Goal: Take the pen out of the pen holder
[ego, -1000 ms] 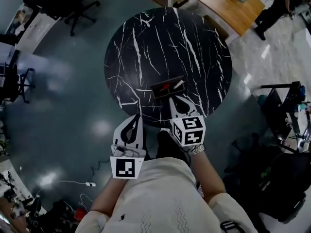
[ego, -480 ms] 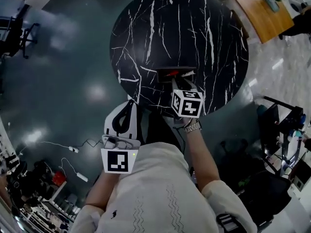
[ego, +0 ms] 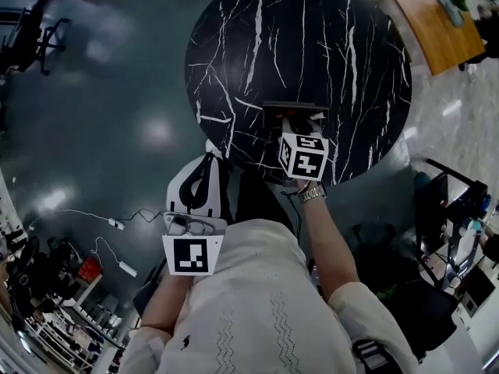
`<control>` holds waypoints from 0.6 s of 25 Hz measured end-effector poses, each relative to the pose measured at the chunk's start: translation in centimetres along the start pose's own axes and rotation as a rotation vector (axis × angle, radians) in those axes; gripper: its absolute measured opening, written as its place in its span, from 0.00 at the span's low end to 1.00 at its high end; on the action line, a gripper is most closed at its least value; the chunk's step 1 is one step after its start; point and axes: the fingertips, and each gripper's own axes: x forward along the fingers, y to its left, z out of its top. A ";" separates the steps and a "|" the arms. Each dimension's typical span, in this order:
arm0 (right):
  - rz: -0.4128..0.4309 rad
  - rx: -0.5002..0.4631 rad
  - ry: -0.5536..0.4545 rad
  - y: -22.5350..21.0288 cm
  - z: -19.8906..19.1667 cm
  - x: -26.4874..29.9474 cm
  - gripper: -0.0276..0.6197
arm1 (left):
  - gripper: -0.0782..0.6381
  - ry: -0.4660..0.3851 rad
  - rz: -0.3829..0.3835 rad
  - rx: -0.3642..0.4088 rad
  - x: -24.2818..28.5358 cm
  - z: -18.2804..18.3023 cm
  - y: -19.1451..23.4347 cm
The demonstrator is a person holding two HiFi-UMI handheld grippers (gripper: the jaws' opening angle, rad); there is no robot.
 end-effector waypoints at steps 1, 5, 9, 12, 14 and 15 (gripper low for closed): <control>-0.011 -0.002 -0.005 0.0 0.1 0.0 0.17 | 0.13 0.000 0.004 0.000 -0.1 0.0 0.2; -0.022 -0.011 -0.040 0.2 0.5 -0.5 0.14 | 0.13 0.004 0.009 0.003 -0.5 -0.1 0.8; -0.009 -0.040 -0.110 1.1 1.6 -1.6 0.14 | 0.13 -0.007 0.012 -0.010 -1.0 -0.4 1.3; -0.022 -0.074 -0.164 1.7 2.6 -3.3 0.14 | 0.13 -0.008 -0.002 -0.002 -1.7 -0.6 1.5; -0.026 -0.101 -0.191 2.4 3.1 -4.5 0.14 | 0.13 -0.014 -0.011 0.001 -2.1 -0.7 1.7; -0.026 -0.107 -0.202 2.7 3.2 -5.1 0.14 | 0.13 -0.019 -0.014 0.002 -2.3 -0.8 1.8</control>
